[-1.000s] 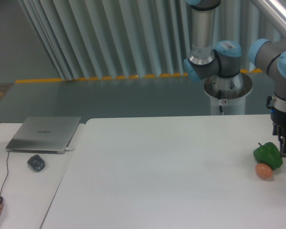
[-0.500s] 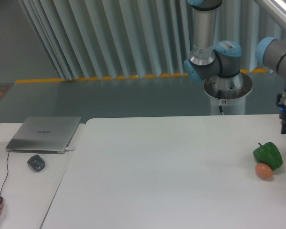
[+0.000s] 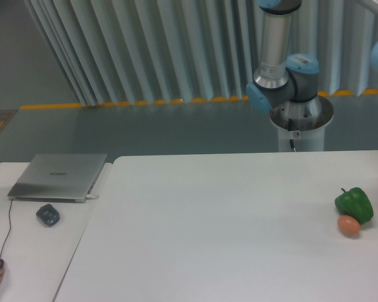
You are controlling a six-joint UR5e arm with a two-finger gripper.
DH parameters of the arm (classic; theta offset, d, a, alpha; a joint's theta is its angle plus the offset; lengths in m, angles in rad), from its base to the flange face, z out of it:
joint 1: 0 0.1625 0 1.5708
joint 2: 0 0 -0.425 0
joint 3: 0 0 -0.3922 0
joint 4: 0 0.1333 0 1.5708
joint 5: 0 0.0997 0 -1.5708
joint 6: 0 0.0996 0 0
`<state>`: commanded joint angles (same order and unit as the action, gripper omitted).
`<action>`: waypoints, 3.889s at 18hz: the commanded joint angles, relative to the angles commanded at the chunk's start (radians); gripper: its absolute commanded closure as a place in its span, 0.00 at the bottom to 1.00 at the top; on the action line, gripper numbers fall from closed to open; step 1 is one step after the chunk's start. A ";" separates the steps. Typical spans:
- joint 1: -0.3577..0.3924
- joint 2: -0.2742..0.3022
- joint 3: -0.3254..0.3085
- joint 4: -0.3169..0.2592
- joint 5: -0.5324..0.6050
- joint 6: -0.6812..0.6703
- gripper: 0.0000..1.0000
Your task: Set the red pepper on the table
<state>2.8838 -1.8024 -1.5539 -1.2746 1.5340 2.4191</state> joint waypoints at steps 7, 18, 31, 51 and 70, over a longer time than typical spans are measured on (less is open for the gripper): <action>0.078 0.000 -0.032 -0.046 -0.009 -0.247 0.00; 0.118 0.018 -0.156 -0.032 -0.086 -0.515 0.00; 0.149 0.002 -0.196 -0.009 -0.089 -0.518 0.00; 0.144 -0.031 -0.207 0.028 -0.092 -0.525 0.65; -0.173 0.032 0.020 -0.137 -0.112 -0.969 0.72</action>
<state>2.7109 -1.7702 -1.5340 -1.4114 1.4220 1.4502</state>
